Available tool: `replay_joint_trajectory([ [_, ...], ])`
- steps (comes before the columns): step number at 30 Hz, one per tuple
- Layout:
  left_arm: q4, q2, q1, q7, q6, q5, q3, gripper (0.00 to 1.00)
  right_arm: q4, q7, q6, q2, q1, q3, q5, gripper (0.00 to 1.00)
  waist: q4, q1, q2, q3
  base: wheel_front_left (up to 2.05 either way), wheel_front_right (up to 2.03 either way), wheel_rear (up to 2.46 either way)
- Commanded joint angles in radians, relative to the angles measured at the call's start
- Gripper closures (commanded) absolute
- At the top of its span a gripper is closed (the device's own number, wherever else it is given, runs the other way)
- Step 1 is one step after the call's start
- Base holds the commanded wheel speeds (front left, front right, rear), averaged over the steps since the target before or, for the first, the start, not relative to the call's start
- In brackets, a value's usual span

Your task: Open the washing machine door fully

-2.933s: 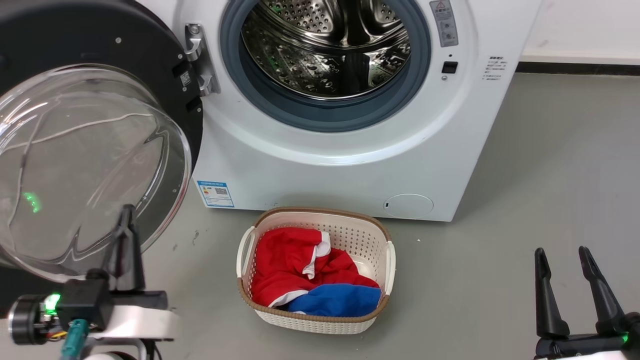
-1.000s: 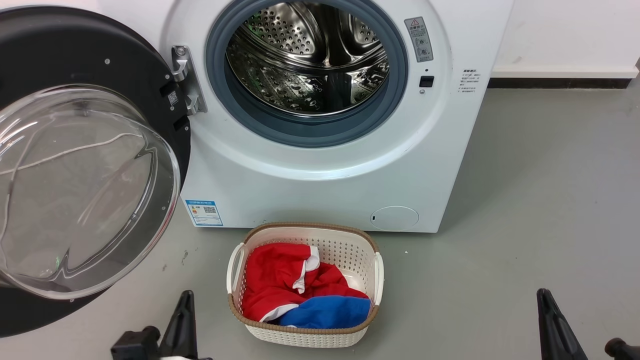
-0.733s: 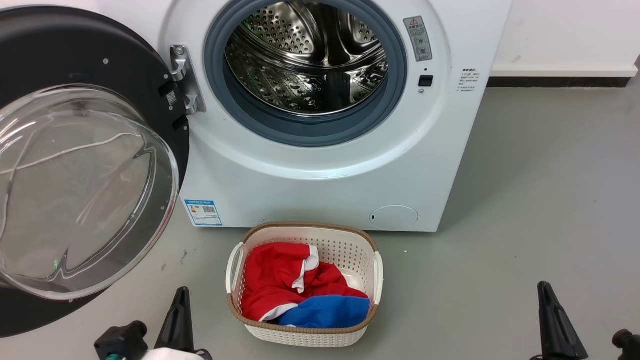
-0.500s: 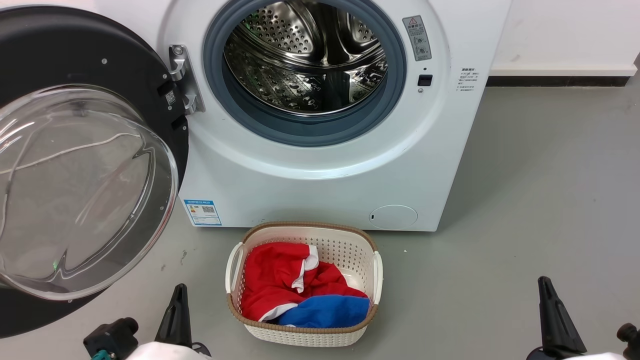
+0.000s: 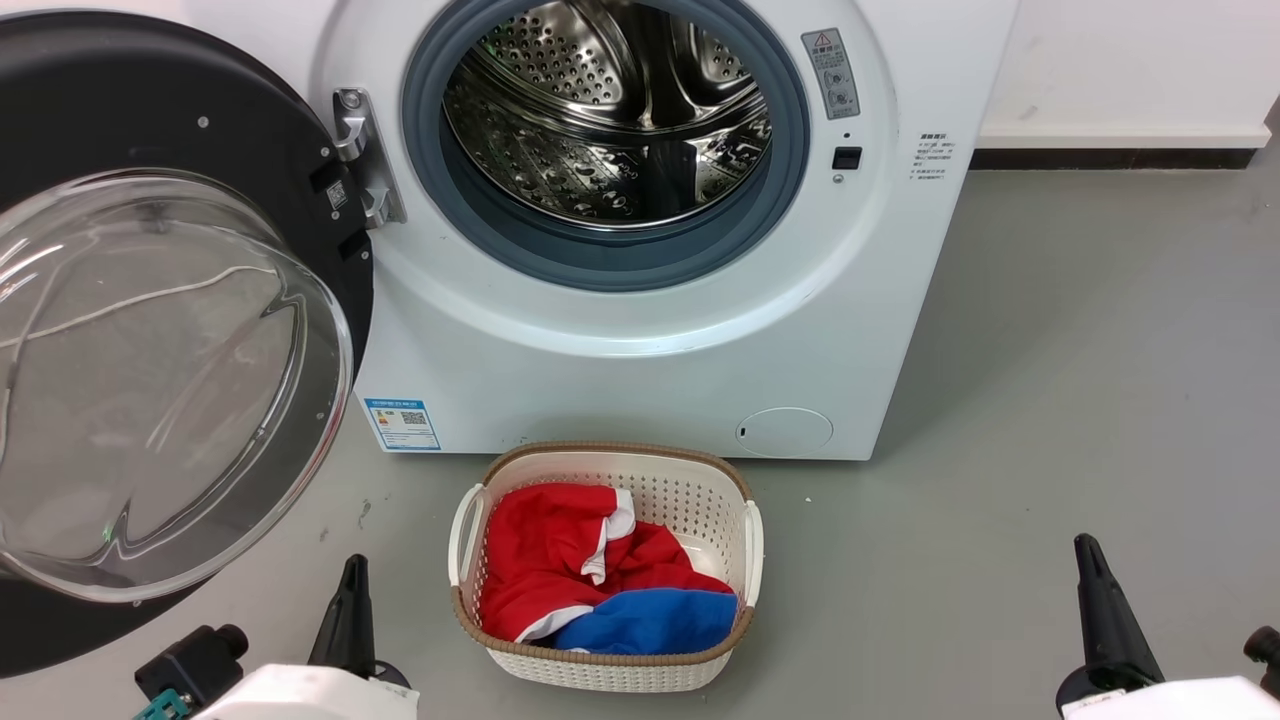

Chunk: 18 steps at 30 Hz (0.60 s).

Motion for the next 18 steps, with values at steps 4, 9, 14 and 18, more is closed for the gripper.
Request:
replay_joint_trajectory([
  [4, -0.005, 0.001, -0.035, 0.017, -0.01, -0.074, 0.009, 1.0, 0.004, 0.015, 0.0, -0.01, -0.037, -0.001, 0.075, 1.0, -0.001, 0.0, 0.0, 0.001, 0.0, 0.0, 0.0],
  [9, 0.0, 0.002, -0.046, 0.033, -0.015, -0.142, 0.015, 1.0, 0.017, 0.031, 0.0, -0.012, -0.054, -0.002, 0.141, 1.0, -0.003, 0.0, 0.0, 0.002, 0.0, 0.0, 0.0],
  [14, 0.005, 0.002, -0.056, 0.049, -0.02, -0.208, 0.021, 1.0, 0.029, 0.046, 0.0, -0.013, -0.069, -0.003, 0.204, 1.0, -0.004, 0.0, 0.0, 0.003, 0.0, 0.0, 0.0],
  [18, 0.009, 0.002, -0.064, 0.061, -0.024, -0.258, 0.025, 1.0, 0.039, 0.058, 0.0, -0.013, -0.082, -0.004, 0.251, 1.0, -0.005, 0.0, 0.0, 0.004, 0.0, 0.0, 0.0],
])
